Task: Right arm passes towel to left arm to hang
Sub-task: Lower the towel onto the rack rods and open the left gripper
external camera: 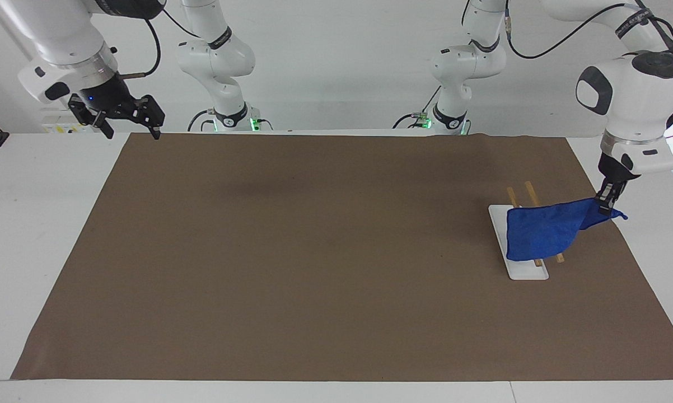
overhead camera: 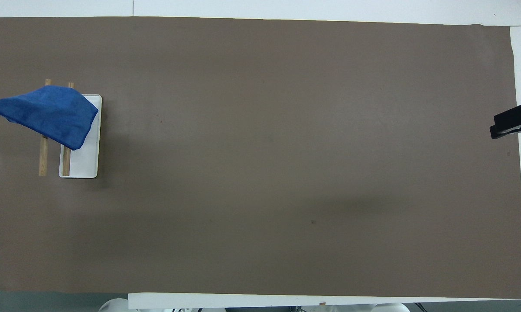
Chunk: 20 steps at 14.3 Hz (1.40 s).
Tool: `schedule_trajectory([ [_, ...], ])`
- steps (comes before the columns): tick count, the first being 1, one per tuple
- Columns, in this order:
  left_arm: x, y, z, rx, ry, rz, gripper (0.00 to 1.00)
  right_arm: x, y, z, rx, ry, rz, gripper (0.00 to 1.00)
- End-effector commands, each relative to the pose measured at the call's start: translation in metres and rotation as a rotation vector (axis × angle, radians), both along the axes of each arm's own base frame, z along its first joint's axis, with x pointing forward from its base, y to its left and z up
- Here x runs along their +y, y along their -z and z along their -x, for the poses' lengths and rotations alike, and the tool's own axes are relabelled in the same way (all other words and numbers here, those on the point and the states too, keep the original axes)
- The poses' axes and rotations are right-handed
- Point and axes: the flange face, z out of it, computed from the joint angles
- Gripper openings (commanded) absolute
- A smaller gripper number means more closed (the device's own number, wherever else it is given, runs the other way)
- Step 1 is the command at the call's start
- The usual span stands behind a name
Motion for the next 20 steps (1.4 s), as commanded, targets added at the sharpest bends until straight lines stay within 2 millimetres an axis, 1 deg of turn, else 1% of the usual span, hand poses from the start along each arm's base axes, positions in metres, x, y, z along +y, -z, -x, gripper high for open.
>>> schedule_trajectory([
  [1, -0.006, 0.002, 0.002, -0.019, 0.014, 0.011, 0.02, 0.004, 0.001, 0.004, -0.002, 0.001, -0.011, 1.00],
  [3, -0.006, 0.003, 0.004, -0.011, 0.013, 0.025, 0.04, 0.003, 0.000, 0.005, -0.001, 0.001, -0.012, 1.00],
  [4, -0.005, 0.009, 0.007, 0.005, 0.018, 0.024, 0.21, 0.002, 0.001, 0.005, 0.000, 0.003, -0.012, 1.00],
  [5, -0.004, 0.011, 0.011, 0.010, 0.016, 0.025, 0.63, 0.002, 0.001, 0.005, 0.000, 0.003, -0.012, 1.00],
  [6, -0.004, 0.012, 0.013, 0.017, 0.012, 0.026, 0.99, 0.002, 0.000, 0.007, 0.000, 0.001, -0.012, 1.00],
  [8, -0.004, 0.013, 0.015, 0.044, 0.005, 0.026, 1.00, -0.003, 0.003, 0.010, 0.021, 0.008, -0.013, 1.00],
  [10, -0.002, 0.004, 0.016, 0.064, -0.005, 0.024, 1.00, -0.003, 0.003, 0.012, 0.029, 0.009, -0.014, 1.00],
  [11, 0.000, -0.016, 0.015, 0.080, -0.016, 0.019, 1.00, -0.003, 0.003, 0.012, 0.029, 0.009, -0.014, 1.00],
  [12, 0.001, -0.030, 0.014, 0.096, -0.028, 0.018, 1.00, -0.003, 0.003, 0.012, 0.029, 0.009, -0.014, 1.00],
  [14, -0.003, -0.050, 0.016, 0.133, -0.040, 0.018, 1.00, 0.000, 0.006, 0.011, 0.034, 0.002, -0.017, 1.00],
  [15, -0.008, -0.056, 0.019, 0.153, -0.028, 0.017, 1.00, 0.000, 0.006, 0.011, 0.034, 0.004, -0.017, 1.00],
  [16, -0.023, -0.063, 0.021, 0.186, 0.032, 0.005, 1.00, 0.000, 0.005, 0.011, 0.032, 0.004, -0.019, 1.00],
  [18, -0.036, -0.073, 0.029, 0.293, 0.182, -0.018, 1.00, -0.001, 0.006, 0.012, 0.035, 0.004, -0.020, 1.00],
  [19, -0.042, -0.074, 0.032, 0.332, 0.264, 0.007, 1.00, -0.001, 0.005, 0.012, 0.034, 0.004, -0.020, 1.00],
  [20, -0.048, -0.079, 0.034, 0.331, 0.312, 0.064, 1.00, -0.001, 0.005, 0.012, 0.034, 0.004, -0.020, 1.00],
])
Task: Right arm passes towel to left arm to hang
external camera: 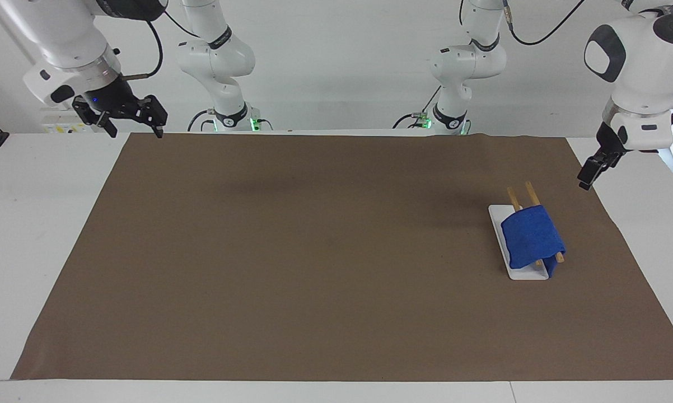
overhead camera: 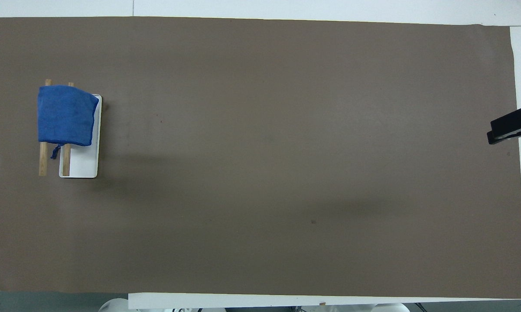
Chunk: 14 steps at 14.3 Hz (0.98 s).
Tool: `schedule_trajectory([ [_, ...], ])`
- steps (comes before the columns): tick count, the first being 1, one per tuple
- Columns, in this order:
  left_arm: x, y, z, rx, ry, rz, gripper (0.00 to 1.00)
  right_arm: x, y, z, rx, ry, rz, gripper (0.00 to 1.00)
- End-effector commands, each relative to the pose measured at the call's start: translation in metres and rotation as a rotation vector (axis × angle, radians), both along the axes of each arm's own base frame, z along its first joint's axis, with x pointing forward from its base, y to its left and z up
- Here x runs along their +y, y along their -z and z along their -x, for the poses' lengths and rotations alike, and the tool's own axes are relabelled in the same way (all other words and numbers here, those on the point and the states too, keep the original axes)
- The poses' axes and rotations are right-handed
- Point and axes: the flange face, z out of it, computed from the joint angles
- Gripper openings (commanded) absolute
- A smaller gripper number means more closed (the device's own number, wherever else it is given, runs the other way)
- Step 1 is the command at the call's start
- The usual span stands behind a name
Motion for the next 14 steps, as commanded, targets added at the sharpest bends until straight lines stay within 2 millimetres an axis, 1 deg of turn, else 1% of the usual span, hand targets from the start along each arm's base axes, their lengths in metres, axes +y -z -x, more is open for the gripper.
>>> schedule_trajectory([
  [1, -0.012, -0.019, 0.009, 0.038, 0.122, 0.128, 1.00, -0.001, 0.000, 0.008, 0.003, 0.004, -0.018, 1.00],
  [2, -0.019, -0.022, 0.012, 0.045, 0.131, 0.165, 1.00, -0.001, 0.000, 0.008, 0.003, 0.004, -0.020, 1.00],
  [3, -0.033, -0.023, 0.015, 0.063, 0.153, 0.181, 1.00, -0.001, 0.000, 0.008, 0.003, 0.004, -0.020, 1.00],
  [4, -0.051, -0.033, 0.018, 0.073, 0.197, 0.184, 1.00, -0.001, 0.000, 0.008, 0.003, 0.004, -0.020, 1.00],
  [5, -0.061, -0.042, 0.021, 0.086, 0.253, 0.182, 1.00, -0.002, 0.000, 0.008, 0.003, 0.006, -0.020, 1.00],
  [6, -0.064, -0.043, 0.023, 0.107, 0.335, 0.176, 1.00, -0.002, 0.000, 0.008, 0.003, 0.006, -0.020, 1.00],
  [7, -0.064, -0.042, 0.024, 0.125, 0.414, 0.175, 1.00, -0.002, 0.000, 0.008, 0.003, 0.007, -0.019, 1.00],
  [8, -0.064, -0.044, 0.024, 0.123, 0.425, 0.175, 1.00, -0.002, 0.000, 0.008, 0.001, 0.009, -0.018, 1.00],
  [11, -0.064, -0.046, 0.021, 0.111, 0.418, 0.179, 1.00, -0.003, 0.000, 0.007, -0.001, 0.010, -0.004, 1.00],
  [14, -0.056, -0.047, 0.021, 0.111, 0.387, 0.181, 1.00, -0.004, 0.000, 0.007, 0.001, 0.007, 0.018, 1.00],
])
